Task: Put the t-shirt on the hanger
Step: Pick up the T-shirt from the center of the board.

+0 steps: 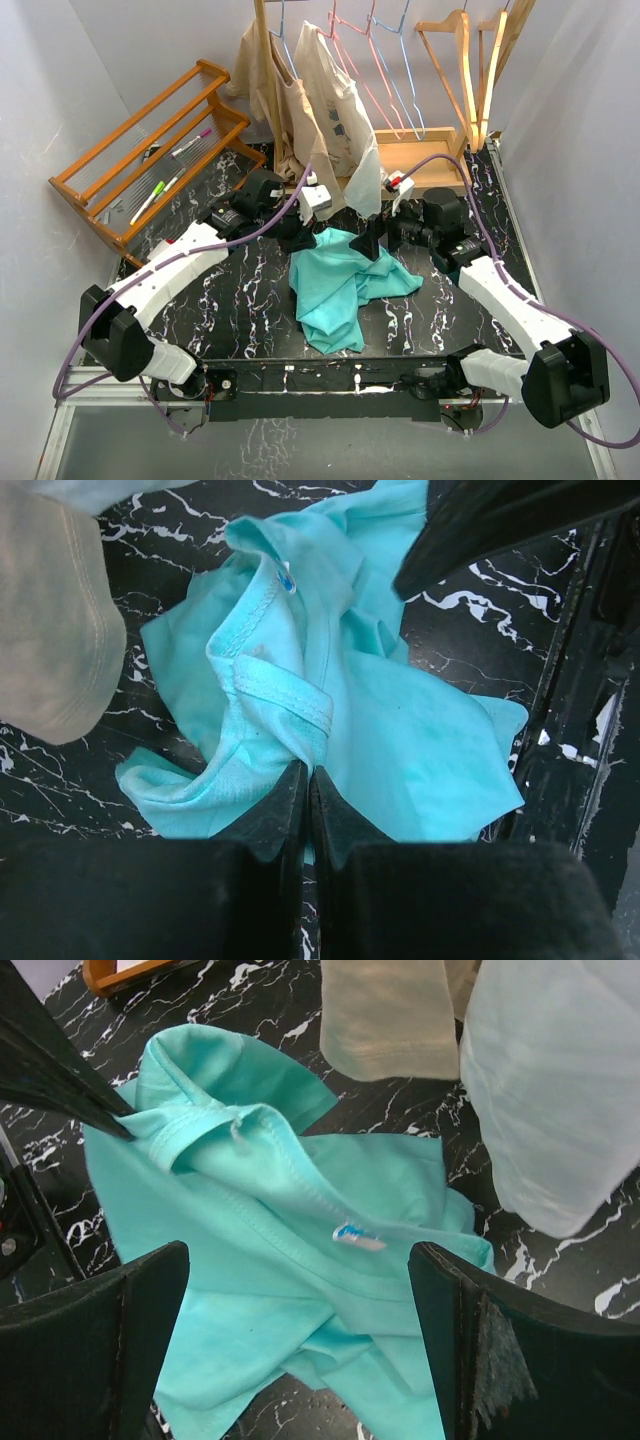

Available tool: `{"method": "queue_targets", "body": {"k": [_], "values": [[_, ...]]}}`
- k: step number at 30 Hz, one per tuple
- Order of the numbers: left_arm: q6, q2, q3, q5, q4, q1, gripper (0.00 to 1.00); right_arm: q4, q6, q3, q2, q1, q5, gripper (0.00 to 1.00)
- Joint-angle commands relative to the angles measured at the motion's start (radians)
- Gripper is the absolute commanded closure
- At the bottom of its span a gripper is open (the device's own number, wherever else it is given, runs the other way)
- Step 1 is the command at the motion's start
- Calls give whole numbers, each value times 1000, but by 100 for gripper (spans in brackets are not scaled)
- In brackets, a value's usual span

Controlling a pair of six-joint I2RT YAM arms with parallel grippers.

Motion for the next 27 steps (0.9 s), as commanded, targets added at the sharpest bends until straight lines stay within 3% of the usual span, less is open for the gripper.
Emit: {"method": "queue_targets", "body": {"k": [1,17,19,21,22,24,25,27], "values": [[33,-55,36,54,-58,-13,100,153,-72,22,38,24,-27,4],[71,-104,-3,37,-38,-24,100,281,-139,76,251,48,-309,6],[69,-110,-10,42,-30,-23,100,279,-143,85,274,56,-308,14],[64,-112,-13,49,-23,-23,100,269,-141,98,295,64,-316,31],[60,-114,-16,53,-21,-24,100,262,-140,104,303,70,-318,43],[51,-117,-23,64,-14,-24,100,259,-139,104,309,90,-295,78],[47,-118,-27,69,-12,-24,100,259,-142,100,307,98,-278,89],[35,-121,-36,75,-8,-24,100,256,-148,86,296,110,-256,92]]}}
